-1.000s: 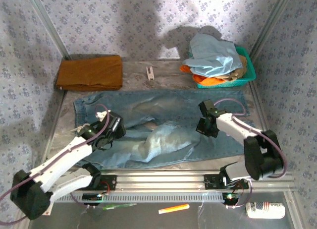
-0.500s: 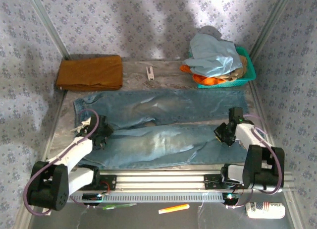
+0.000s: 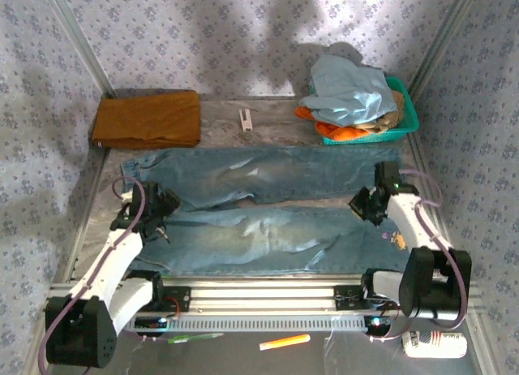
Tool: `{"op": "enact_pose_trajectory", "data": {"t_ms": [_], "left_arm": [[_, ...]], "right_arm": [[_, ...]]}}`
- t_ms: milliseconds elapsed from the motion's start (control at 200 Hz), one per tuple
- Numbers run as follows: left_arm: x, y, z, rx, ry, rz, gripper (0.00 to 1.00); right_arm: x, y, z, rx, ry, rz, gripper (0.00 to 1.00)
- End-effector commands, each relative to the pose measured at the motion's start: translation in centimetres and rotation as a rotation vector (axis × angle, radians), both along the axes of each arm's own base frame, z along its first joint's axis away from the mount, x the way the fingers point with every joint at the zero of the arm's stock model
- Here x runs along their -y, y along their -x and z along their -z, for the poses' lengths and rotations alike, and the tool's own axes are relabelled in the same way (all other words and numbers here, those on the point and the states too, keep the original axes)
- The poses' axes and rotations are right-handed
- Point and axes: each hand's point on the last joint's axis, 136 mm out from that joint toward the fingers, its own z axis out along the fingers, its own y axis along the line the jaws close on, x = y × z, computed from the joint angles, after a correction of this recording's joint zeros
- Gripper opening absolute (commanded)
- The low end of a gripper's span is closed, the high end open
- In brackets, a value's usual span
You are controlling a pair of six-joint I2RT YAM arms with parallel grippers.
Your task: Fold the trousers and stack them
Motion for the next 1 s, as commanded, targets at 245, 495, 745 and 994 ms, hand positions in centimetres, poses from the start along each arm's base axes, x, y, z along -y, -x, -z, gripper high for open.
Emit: {"op": "enact_pose_trajectory", "data": {"t_ms": [245, 495, 745, 994], "left_arm": [[0.1, -6.7, -1.1, 0.017, 0.003, -0.029, 0.87], [-2.5, -8.4, 1.4, -0.024, 0.018, -0.122, 0.87], [-4.5, -7.8, 3.5, -0.072, 0.047, -0.203, 0.89], [-5.4, -7.0, 2.7, -0.053, 0.053, -0.226, 0.92]], "right_arm": [[6.5, -10.2, 4.9, -0.086, 0.102, 0.195, 0.00], [8.3, -7.7, 7.7, -0.154, -0.004, 0.270, 0.00], [10.3, -3.5, 7.4, -0.152, -0.019, 0.349, 0.00], [10.7, -3.2, 7.3, -0.129, -0.066, 0.347, 0.00]]}}
